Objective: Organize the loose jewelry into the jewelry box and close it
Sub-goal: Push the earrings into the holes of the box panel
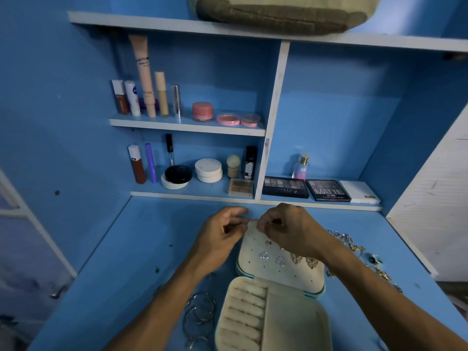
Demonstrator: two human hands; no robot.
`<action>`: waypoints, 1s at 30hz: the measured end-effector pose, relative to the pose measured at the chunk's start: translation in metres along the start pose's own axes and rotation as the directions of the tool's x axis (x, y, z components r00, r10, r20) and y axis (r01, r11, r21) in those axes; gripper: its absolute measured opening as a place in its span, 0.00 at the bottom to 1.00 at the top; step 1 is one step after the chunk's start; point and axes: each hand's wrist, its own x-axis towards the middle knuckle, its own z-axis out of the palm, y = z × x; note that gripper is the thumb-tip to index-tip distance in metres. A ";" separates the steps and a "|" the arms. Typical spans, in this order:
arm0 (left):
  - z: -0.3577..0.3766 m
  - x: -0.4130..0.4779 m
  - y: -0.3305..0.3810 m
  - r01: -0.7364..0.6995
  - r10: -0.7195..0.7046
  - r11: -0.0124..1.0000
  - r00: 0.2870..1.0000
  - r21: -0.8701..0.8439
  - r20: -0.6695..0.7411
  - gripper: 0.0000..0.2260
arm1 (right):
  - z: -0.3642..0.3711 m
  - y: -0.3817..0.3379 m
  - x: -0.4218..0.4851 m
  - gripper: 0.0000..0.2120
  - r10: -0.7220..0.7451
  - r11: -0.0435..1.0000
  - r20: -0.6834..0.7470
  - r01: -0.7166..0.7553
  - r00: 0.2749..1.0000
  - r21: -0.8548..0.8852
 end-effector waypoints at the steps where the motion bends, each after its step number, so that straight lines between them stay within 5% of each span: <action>1: 0.000 0.000 0.000 -0.001 0.001 1.000 1.000 0.000 0.000 0.14 | 0.000 0.001 0.000 0.09 0.001 1.000 0.005 -0.001 1.000 0.005; 11: 0.001 -0.001 -0.001 -0.016 0.015 1.000 1.000 -0.023 -0.023 0.13 | 0.012 0.006 0.005 0.07 0.076 0.981 -0.141 -0.048 0.987 0.188; 22: 0.002 -0.002 0.000 -0.020 0.022 0.999 0.998 0.032 -0.054 0.13 | 0.002 0.010 0.017 0.06 0.131 0.978 0.037 -0.135 0.991 0.157; 30: -0.016 -0.021 0.002 -0.063 0.092 0.965 0.991 0.254 -0.102 0.08 | 0.014 0.016 0.017 0.04 0.130 0.988 0.043 -0.133 0.991 0.076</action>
